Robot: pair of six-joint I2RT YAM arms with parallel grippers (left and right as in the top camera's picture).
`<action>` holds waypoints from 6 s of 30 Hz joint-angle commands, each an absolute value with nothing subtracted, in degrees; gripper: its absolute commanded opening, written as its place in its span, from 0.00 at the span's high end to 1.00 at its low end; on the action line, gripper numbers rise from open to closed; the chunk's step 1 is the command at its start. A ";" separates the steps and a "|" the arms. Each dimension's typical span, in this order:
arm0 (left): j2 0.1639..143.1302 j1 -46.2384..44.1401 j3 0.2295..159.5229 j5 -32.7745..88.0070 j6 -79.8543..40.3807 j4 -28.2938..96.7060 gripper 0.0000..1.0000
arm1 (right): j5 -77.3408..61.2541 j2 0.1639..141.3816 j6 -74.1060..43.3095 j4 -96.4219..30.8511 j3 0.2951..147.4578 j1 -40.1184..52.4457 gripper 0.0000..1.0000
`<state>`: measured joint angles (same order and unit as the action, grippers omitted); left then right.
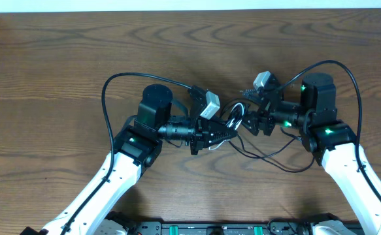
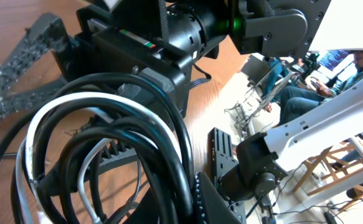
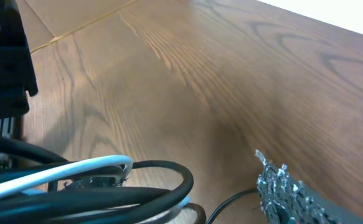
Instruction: Untangle cables
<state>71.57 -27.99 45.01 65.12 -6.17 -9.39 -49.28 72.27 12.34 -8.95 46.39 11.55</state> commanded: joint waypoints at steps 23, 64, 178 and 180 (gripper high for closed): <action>71.48 -28.25 45.98 63.40 -6.09 -9.15 0.92 | -55.22 72.01 10.31 -5.80 46.72 12.05 0.99; 71.53 -16.84 45.98 63.40 -6.09 -9.28 0.13 | -44.99 72.01 12.93 -16.16 46.72 9.04 0.99; 75.11 -27.97 45.98 22.76 -10.46 -6.28 0.93 | -32.93 72.01 4.16 -17.52 46.72 7.70 0.20; 75.11 -27.97 45.98 29.87 -8.03 -8.03 0.93 | -32.99 72.01 1.13 -16.01 46.72 7.70 0.18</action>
<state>75.02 -28.18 45.04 16.38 -16.80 -6.04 -32.58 72.27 6.96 -17.45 46.37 8.05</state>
